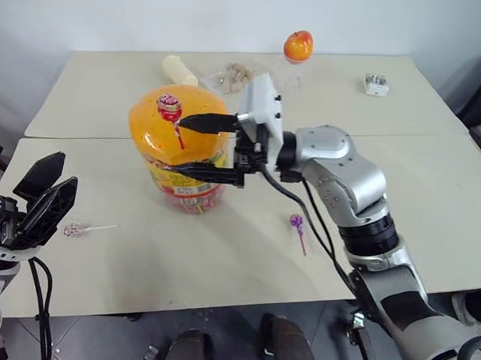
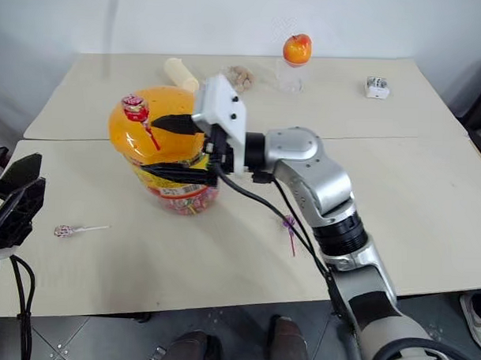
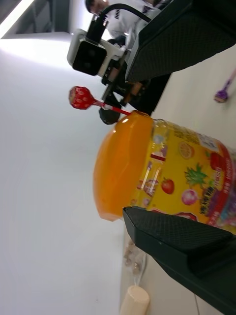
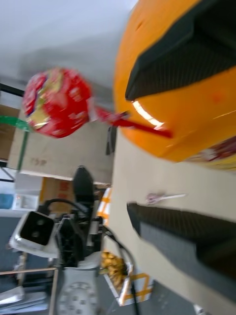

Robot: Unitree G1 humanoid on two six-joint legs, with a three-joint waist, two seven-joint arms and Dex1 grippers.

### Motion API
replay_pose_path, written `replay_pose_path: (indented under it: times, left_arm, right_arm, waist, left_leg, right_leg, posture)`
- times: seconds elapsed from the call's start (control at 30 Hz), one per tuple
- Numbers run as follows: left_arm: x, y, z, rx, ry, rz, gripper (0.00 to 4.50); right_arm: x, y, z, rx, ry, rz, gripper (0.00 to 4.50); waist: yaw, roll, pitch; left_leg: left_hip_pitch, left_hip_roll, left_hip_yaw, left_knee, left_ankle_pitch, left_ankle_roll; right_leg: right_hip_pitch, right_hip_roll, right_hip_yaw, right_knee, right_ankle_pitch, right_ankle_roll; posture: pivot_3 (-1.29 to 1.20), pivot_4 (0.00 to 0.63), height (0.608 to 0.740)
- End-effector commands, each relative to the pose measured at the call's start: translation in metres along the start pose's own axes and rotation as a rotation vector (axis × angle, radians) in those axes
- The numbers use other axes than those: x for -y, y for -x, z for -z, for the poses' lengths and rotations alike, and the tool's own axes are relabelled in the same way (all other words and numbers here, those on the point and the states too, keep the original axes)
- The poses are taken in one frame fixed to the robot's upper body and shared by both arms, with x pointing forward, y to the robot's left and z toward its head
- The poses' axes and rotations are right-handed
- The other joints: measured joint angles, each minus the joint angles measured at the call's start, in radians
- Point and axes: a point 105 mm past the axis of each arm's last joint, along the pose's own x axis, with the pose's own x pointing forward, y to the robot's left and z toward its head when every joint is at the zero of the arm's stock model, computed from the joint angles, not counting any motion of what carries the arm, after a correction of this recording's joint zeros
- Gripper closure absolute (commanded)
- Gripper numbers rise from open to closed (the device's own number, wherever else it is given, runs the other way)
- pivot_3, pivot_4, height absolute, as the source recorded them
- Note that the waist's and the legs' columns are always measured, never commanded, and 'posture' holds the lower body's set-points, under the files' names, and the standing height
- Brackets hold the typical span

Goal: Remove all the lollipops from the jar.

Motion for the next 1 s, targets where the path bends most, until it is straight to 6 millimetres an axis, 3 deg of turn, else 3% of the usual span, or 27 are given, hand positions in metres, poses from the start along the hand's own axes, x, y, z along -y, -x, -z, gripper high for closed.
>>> replay_pose_path:
  times: [0.03, 0.23, 0.57, 0.7, 0.8, 0.87, 0.93, 1.0]
  left_arm:
    - [0.006, 0.001, -0.007, 0.02, -0.029, 0.008, 0.23]
    - [0.013, -0.005, -0.006, 0.004, 0.008, 0.076, 0.23]
    - [0.026, -0.023, -0.01, -0.036, 0.064, 0.221, 0.23]
    - [0.027, -0.03, -0.011, -0.023, 0.061, 0.251, 0.23]
    - [0.027, -0.027, -0.006, -0.073, 0.064, 0.247, 0.23]
    - [0.025, -0.023, -0.002, -0.133, 0.056, 0.249, 0.23]
    - [0.026, -0.019, 0.002, -0.189, 0.042, 0.251, 0.23]
    - [0.029, -0.016, 0.008, -0.249, 0.036, 0.271, 0.23]
  right_arm:
    - [0.003, -0.002, -0.01, 0.011, 0.039, 0.006, 2.46]
    - [0.006, 0.0, -0.012, 0.023, 0.047, 0.003, 4.47]
    - [0.022, 0.014, -0.022, 0.123, 0.009, 0.036, 4.47]
    - [0.041, 0.027, -0.051, 0.281, -0.04, 0.09, 4.47]
    - [0.049, 0.06, -0.082, 0.407, -0.046, 0.112, 4.47]
    - [0.048, 0.087, -0.089, 0.395, -0.091, 0.129, 4.47]
    - [0.046, 0.105, -0.084, 0.322, -0.113, 0.167, 4.47]
    - [0.045, 0.135, -0.061, 0.141, -0.122, 0.27, 4.47]
  waist:
    - [-0.001, 0.0, 0.0]
    - [-0.002, 0.0, 0.0]
    - [-0.001, 0.0, 0.0]
    - [-0.002, 0.0, 0.0]
    - [-0.001, 0.0, 0.0]
    - [0.002, 0.0, 0.0]
    - [0.005, 0.0, 0.0]
    - [0.008, 0.0, 0.0]
  left_leg:
    - [0.0, 0.0, 0.0, 0.0, 0.0, 0.0]
    - [-0.001, -0.001, -0.001, 0.0, 0.0, 0.0]
    - [-0.001, -0.001, -0.001, -0.001, 0.0, 0.0]
    - [-0.001, -0.001, -0.001, 0.0, 0.0, 0.0]
    - [-0.001, -0.001, -0.001, -0.001, 0.0, 0.0]
    - [-0.001, -0.001, -0.003, -0.002, 0.0, 0.0]
    - [-0.002, -0.002, -0.003, -0.002, 0.0, 0.0]
    - [-0.002, -0.002, -0.003, -0.004, -0.001, 0.0]
  right_leg:
    - [0.0, 0.0, 0.0, 0.0, 0.0, 0.0]
    - [0.0, 0.0, -0.001, -0.001, 0.0, 0.0]
    - [0.0, 0.0, -0.001, -0.001, 0.0, 0.0]
    - [0.0, 0.0, -0.001, -0.001, 0.0, 0.0]
    - [0.0, 0.0, -0.001, -0.001, 0.0, 0.0]
    - [0.0, 0.0, -0.002, -0.002, 0.0, 0.0]
    - [0.0, 0.0, -0.002, -0.002, 0.0, 0.0]
    - [0.0, 0.0, -0.002, -0.004, 0.0, 0.0]
  posture:
    - [0.0, 0.15, 0.74]
    - [0.0, 0.15, 0.74]
    - [0.0, 0.15, 0.74]
    - [0.0, 0.15, 0.74]
    - [0.0, 0.15, 0.74]
    - [0.0, 0.15, 0.74]
    - [0.0, 0.15, 0.74]
    - [0.0, 0.15, 0.74]
